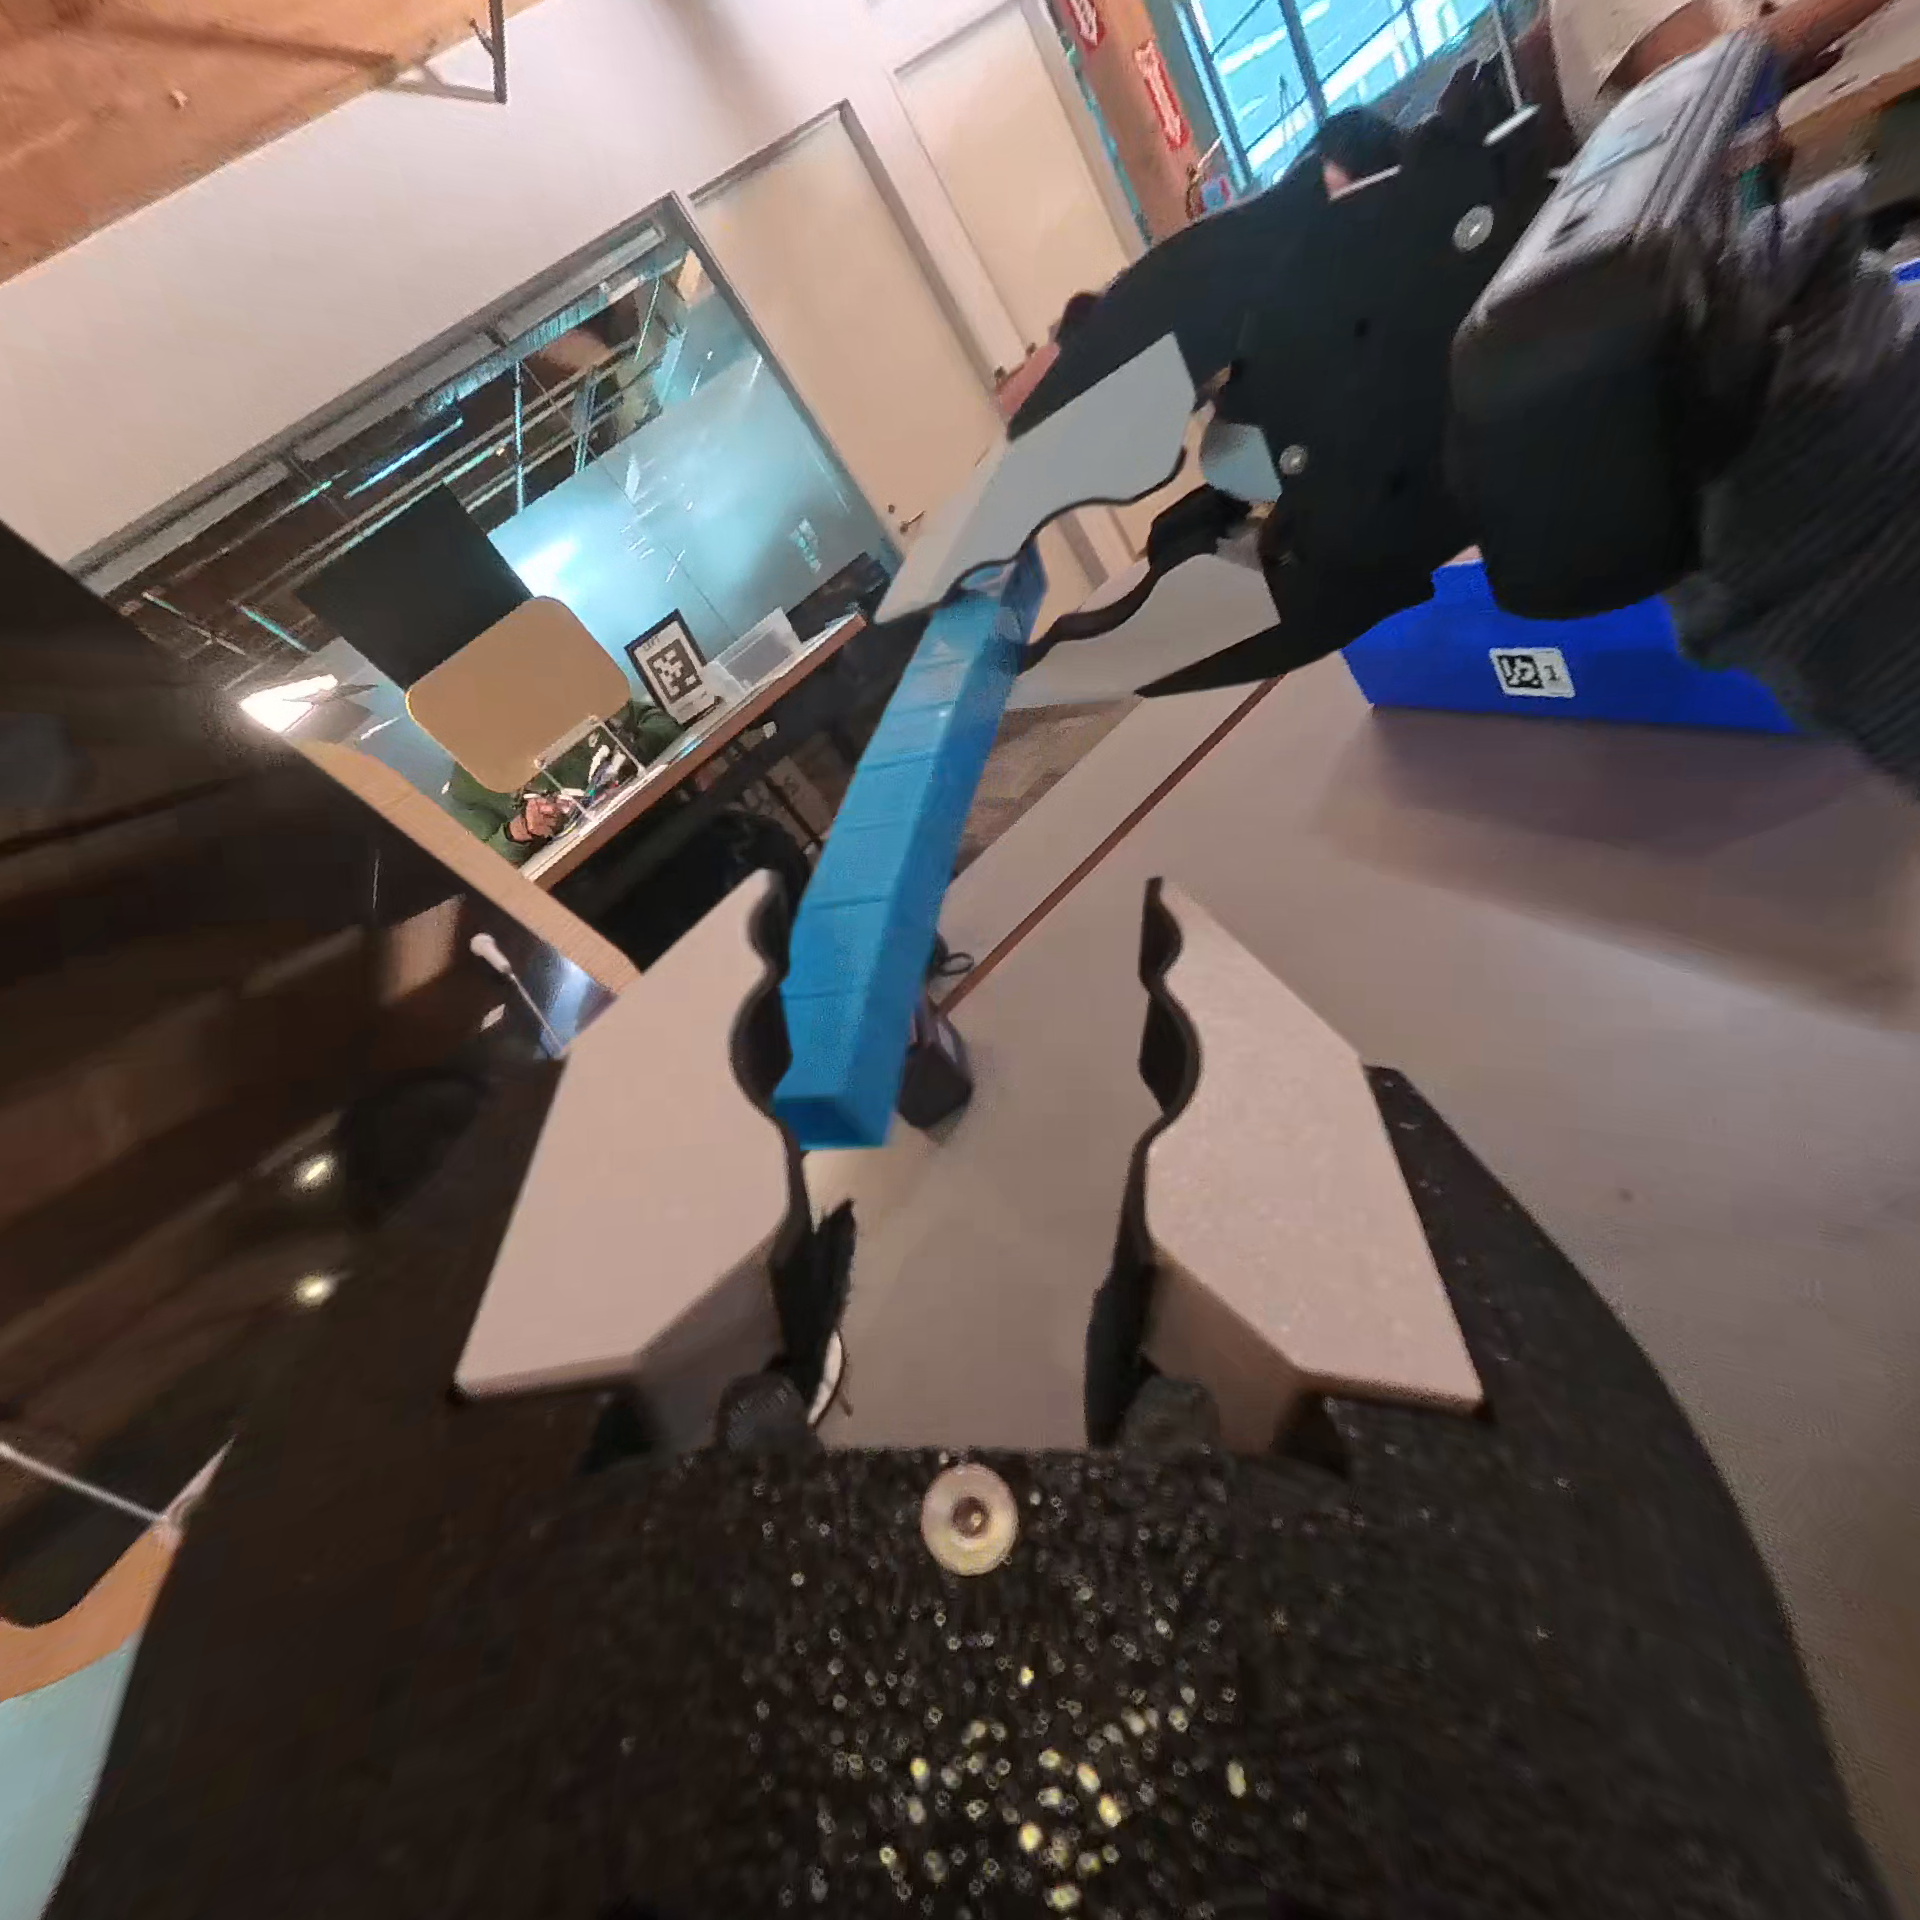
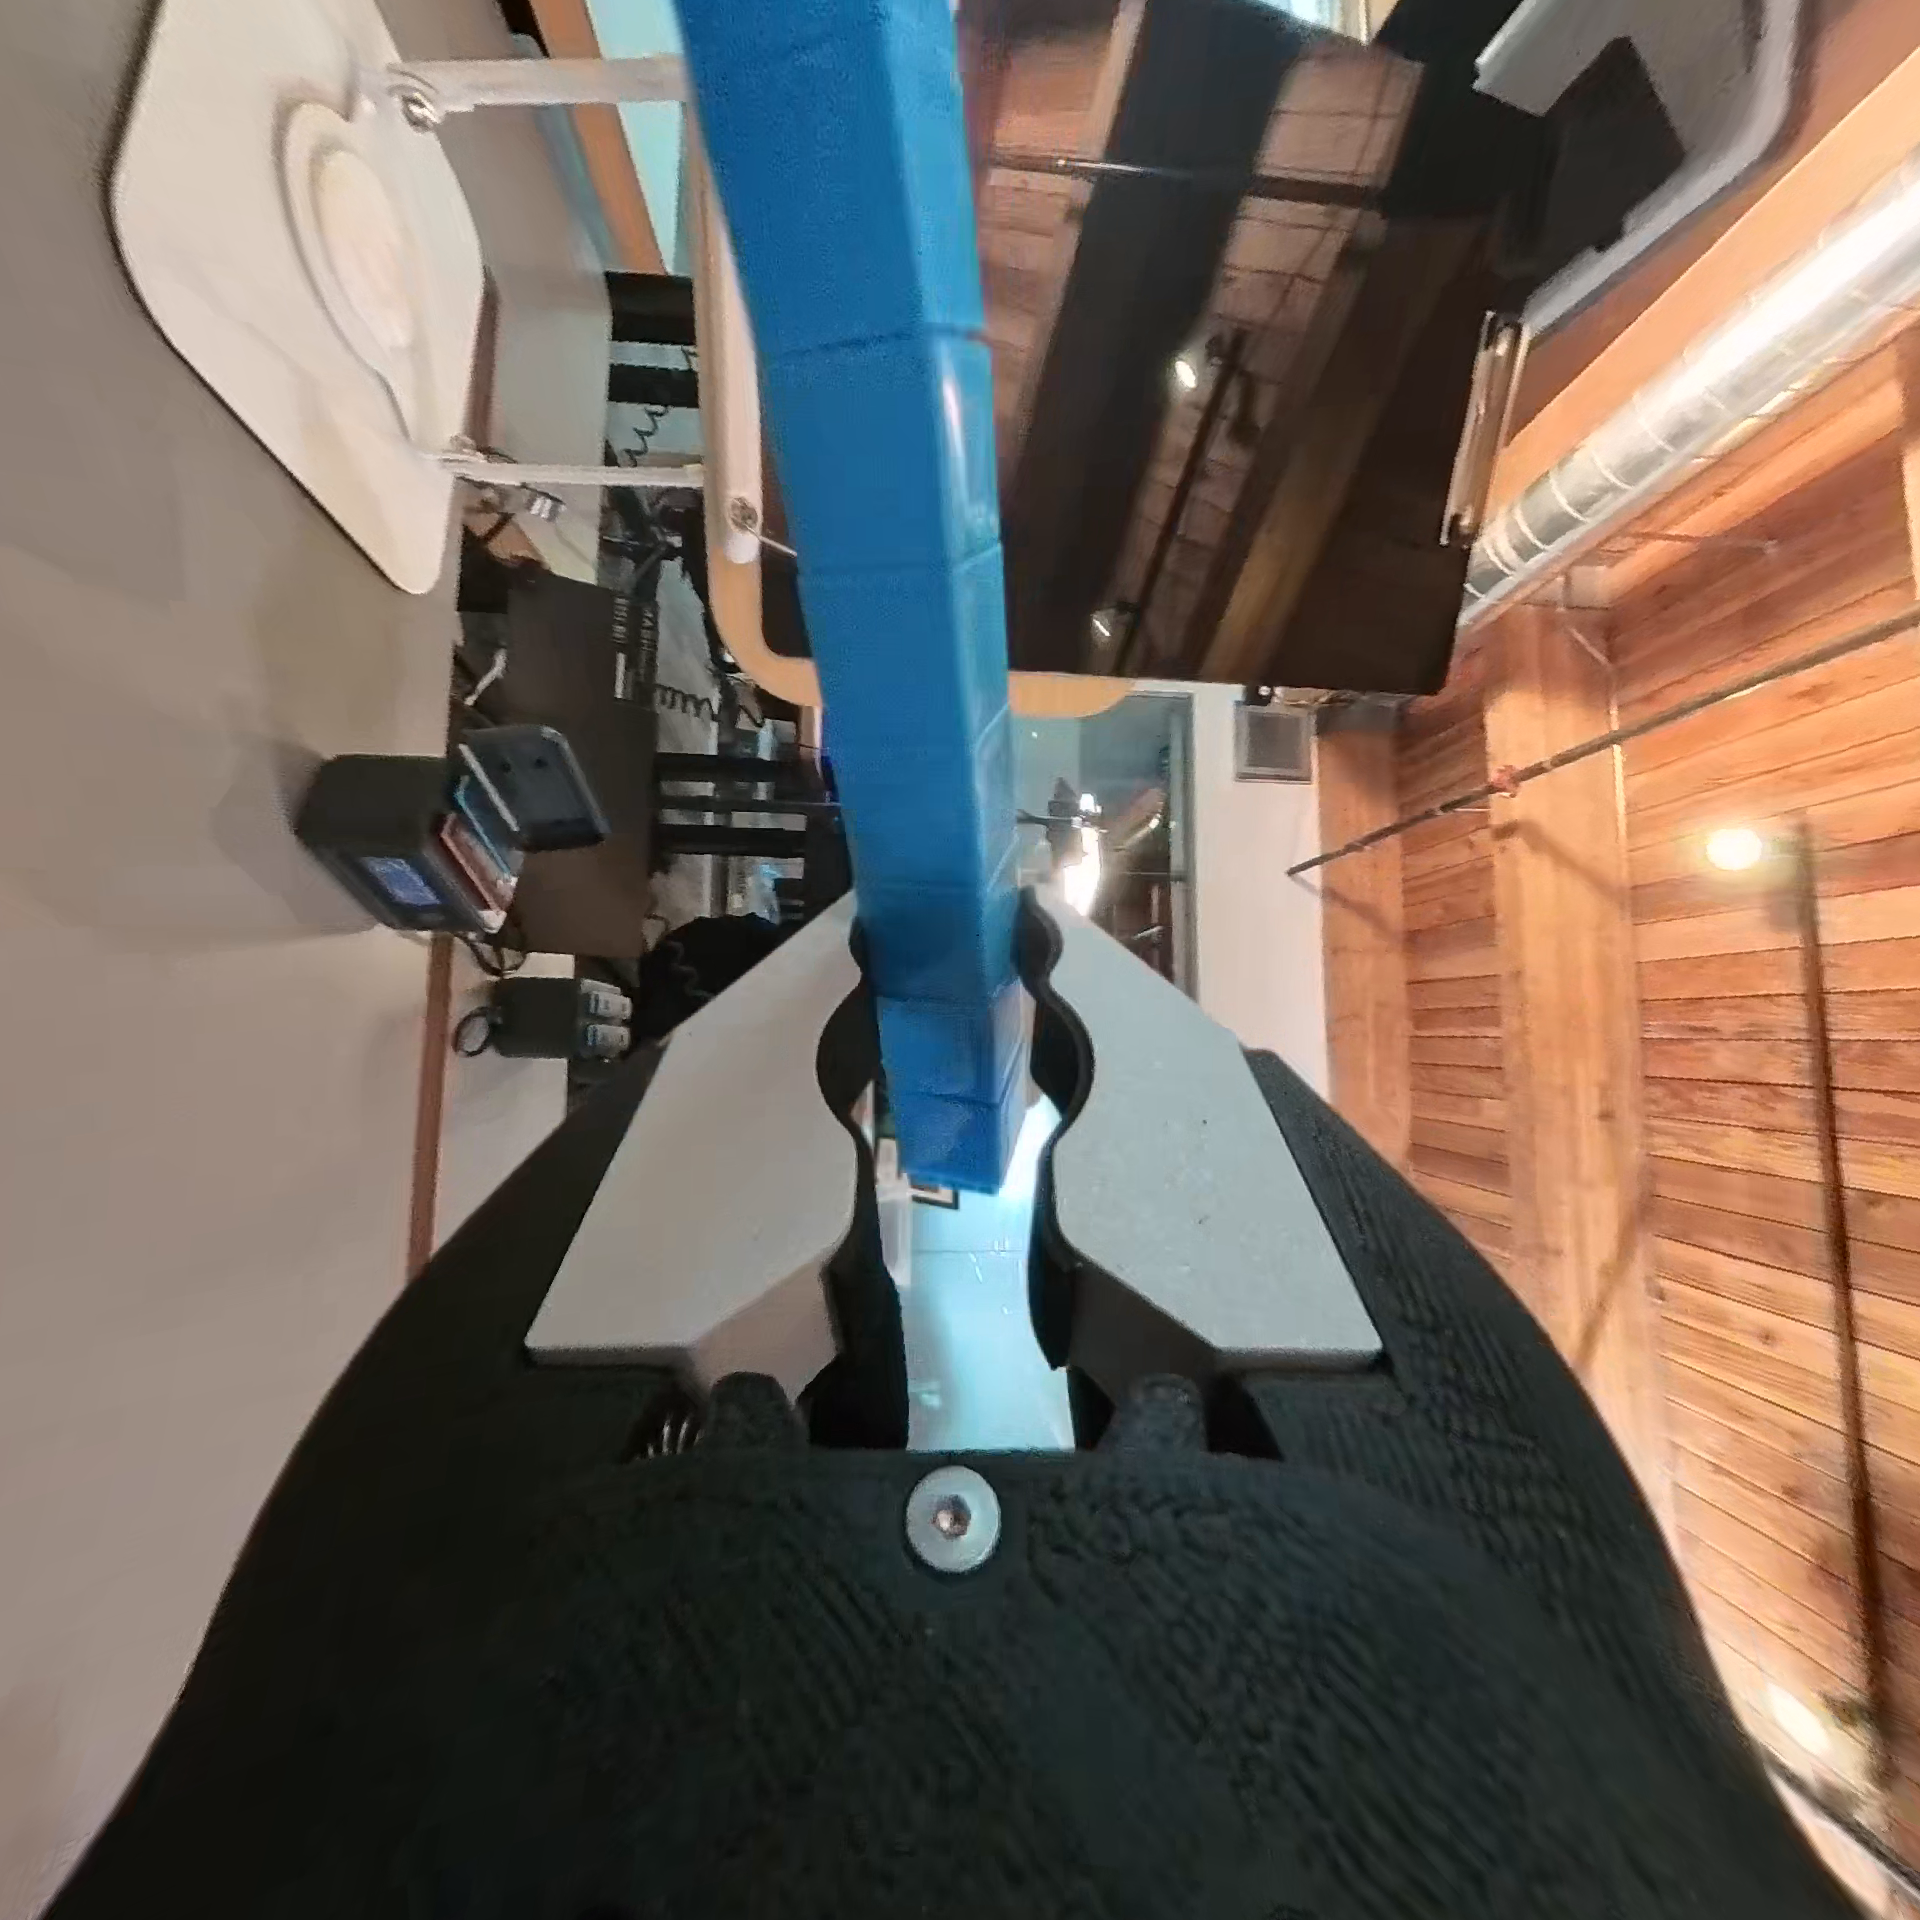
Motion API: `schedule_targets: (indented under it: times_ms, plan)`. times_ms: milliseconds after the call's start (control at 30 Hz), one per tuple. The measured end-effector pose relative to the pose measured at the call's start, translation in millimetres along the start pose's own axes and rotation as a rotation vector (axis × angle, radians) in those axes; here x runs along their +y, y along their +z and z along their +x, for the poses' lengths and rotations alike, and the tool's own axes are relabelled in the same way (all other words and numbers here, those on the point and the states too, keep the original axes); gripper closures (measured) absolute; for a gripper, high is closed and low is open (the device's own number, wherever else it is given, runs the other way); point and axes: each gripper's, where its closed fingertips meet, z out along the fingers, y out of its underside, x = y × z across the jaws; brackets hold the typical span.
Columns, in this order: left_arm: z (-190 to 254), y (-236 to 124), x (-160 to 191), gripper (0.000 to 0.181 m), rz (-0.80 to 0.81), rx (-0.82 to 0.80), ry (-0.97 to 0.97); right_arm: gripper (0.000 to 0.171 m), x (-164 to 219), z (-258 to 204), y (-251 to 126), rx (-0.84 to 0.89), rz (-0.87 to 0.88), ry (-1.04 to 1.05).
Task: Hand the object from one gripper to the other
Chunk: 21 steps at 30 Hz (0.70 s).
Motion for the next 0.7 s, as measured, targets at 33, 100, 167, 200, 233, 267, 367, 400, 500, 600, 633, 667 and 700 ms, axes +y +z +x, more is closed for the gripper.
schedule_targets:
  times_ms: [33, 100, 167, 200, 233, 267, 367, 400, 500, 600, 633, 667, 700]
  plan:
    - [-1, 0, 2, 0.123, -0.008, -0.006, -0.003, 0.149, -2, -1, 0, -0.009, 0.005, 0.004]
    - [-3, 1, 5, 0.132, -0.025, -0.02, -0.009, 0.15, -5, -4, 0, -0.024, 0.016, 0.01]
    - [-8, 0, 6, 0.127, -0.037, -0.049, -0.004, 0.15, -8, -4, -1, -0.03, 0.028, 0.019]
    - [-12, -1, 6, 0.122, -0.04, -0.073, 0.011, 0.151, -8, -4, -1, -0.032, 0.028, 0.02]
    - [-17, -2, 6, 0.117, -0.045, -0.11, 0.04, 0.15, -7, -4, -1, -0.036, 0.025, 0.019]
    - [-21, -3, 6, 0.112, -0.059, -0.147, 0.092, 0.151, -7, -6, -2, -0.044, 0.024, 0.022]
    - [-27, 0, 12, 0.111, -0.151, -0.225, 0.307, 0.151, -11, -10, -3, -0.083, 0.031, 0.043]
    - [-29, 2, 16, 0.112, -0.19, -0.249, 0.387, 0.15, -13, -11, -5, -0.102, 0.037, 0.055]
    - [-34, 7, 25, 0.116, -0.28, -0.319, 0.565, 0.15, -26, -17, -12, -0.171, 0.077, 0.102]
    - [-42, 7, 27, 0.14, -0.322, -0.397, 0.671, 0.15, -39, -15, -20, -0.198, 0.125, 0.134]
    - [-46, 5, 26, 0.153, -0.334, -0.429, 0.707, 0.15, -41, -14, -22, -0.198, 0.129, 0.137]
    - [-46, 5, 27, 0.154, -0.345, -0.43, 0.726, 0.15, -41, -13, -23, -0.192, 0.126, 0.135]
    - [-46, 6, 30, 0.156, -0.359, -0.418, 0.716, 0.15, -40, -11, -23, -0.176, 0.121, 0.13]
